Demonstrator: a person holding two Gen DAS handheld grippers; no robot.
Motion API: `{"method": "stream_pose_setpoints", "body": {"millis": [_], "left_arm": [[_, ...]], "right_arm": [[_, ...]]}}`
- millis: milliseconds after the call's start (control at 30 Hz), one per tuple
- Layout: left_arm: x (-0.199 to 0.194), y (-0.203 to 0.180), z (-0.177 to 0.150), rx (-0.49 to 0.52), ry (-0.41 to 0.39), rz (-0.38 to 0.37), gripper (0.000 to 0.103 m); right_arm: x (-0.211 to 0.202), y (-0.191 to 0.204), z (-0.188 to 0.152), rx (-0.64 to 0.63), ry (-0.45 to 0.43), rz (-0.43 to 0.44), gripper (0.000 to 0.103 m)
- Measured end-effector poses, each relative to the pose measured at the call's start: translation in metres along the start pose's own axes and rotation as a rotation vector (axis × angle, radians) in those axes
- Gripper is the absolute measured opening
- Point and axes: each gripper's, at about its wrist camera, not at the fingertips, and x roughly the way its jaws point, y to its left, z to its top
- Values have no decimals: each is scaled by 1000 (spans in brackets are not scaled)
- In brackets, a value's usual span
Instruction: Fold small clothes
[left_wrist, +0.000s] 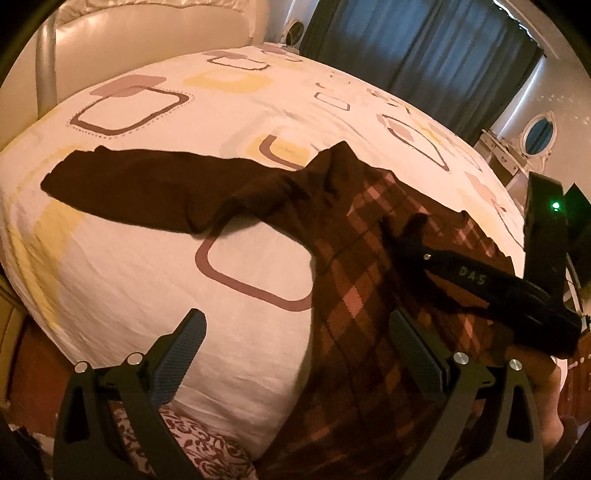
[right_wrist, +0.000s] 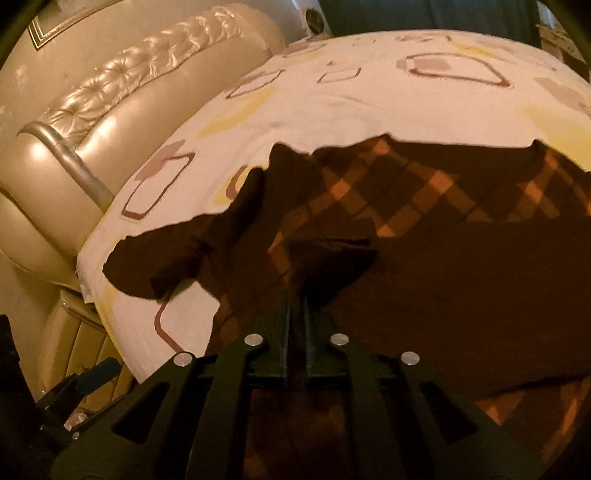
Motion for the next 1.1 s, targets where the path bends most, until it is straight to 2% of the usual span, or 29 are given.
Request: {"method": "stream_pose_setpoints", "body": {"millis": [33,133,267,333,433,567,667,767,833,1033,1100], "left_arm": [[1,0,-1,-1,2,-1,99],[3,3,-1,-7,6,-6,99],[4,3,-1,-14,5,-3,99],[6,2,-1,-10,12,-3,99],[9,1,-1,-4,14,-1,99],[18,0,6,-19,28,-16,99],[29,4,21,-76,51,-84,99],[44,4,36,-153,88,-247,99],[57,1,46,-180,114,-319,99],[93,-7,55,-152,186,-352,99],[96,-8,55,-136,185,-363,99]], "right_arm": [[2,0,-1,4,6,8,10],[8,-2,-6,30,39,63,24],[5,-6,-13,55,52,175,43],[0,-10,-14,65,50,203,43],[-6,-19,-12,89,45,201,44],[-17,-36,-11,175,25,221,45],[-33,-51,-17,226,-1,219,47],[-52,-66,-28,258,-29,209,51],[-64,-77,-36,272,-39,199,52],[-91,-115,-61,345,-57,160,55],[-96,-126,-68,364,-63,145,56]]}}
